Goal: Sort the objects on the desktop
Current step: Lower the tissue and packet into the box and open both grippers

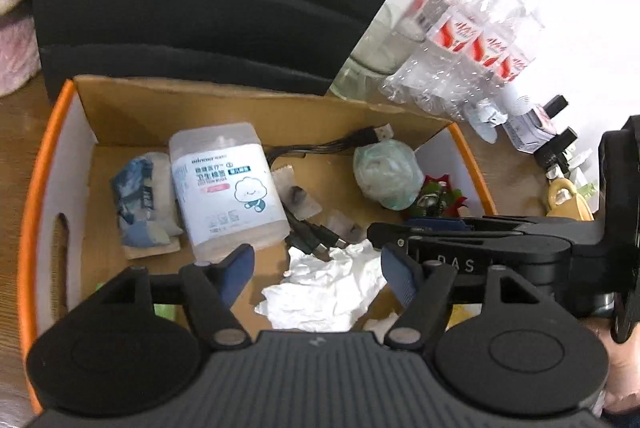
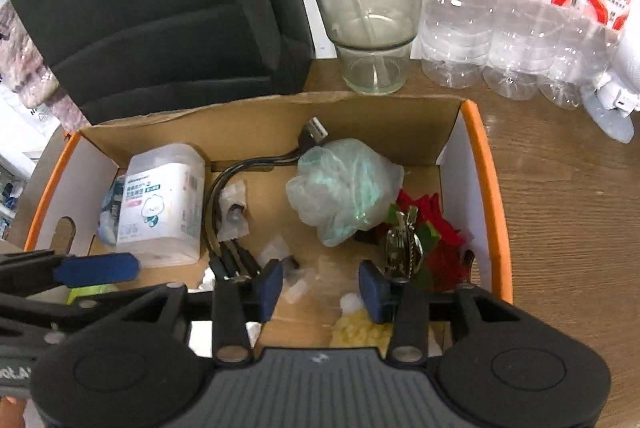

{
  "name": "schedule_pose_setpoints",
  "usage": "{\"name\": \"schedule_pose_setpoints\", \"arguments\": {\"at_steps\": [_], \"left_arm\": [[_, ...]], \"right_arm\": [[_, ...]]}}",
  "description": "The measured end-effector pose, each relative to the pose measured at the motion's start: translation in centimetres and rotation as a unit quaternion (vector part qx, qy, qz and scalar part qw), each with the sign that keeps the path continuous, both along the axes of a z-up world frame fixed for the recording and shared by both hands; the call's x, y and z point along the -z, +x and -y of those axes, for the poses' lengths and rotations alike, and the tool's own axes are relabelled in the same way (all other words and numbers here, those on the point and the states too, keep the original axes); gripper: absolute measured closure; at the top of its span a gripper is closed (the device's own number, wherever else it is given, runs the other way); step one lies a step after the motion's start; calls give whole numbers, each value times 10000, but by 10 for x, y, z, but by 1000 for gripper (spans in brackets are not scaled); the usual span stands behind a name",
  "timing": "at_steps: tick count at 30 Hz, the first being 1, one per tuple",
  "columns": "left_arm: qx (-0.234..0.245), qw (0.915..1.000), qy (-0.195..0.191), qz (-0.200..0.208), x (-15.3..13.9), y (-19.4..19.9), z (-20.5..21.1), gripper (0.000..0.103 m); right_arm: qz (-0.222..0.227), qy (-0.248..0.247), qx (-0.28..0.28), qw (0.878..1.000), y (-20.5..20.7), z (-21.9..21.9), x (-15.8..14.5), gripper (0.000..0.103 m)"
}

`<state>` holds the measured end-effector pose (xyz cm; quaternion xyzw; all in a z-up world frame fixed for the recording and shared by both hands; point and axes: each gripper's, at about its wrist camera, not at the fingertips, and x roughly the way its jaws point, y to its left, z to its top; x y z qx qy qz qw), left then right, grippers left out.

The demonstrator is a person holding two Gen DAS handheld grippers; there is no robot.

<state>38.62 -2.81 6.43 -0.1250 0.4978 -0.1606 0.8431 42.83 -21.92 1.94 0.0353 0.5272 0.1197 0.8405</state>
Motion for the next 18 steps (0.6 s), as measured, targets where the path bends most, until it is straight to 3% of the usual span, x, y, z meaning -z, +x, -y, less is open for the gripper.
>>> {"name": "schedule_pose_setpoints", "arguments": {"at_steps": [6,9,13,18], "left_arm": [[-195,9979,379,494,-48,-31,-12,11],[-487,9940,879,428,-64,-44,-17,6],[-825,9858,1418,350,-77,-63,-23,2],[-1168,9680,2181,424,-89,-96,-21,1]], "right_arm": [[274,-23,-65,9996,-20,-1,-47,51],[437,10,-50,9990,-35,2,-76,39],[540,-178,-63,9984,-60,-1,-101,29],[638,-309,-28,9975,-94,-1,-116,21]]}}
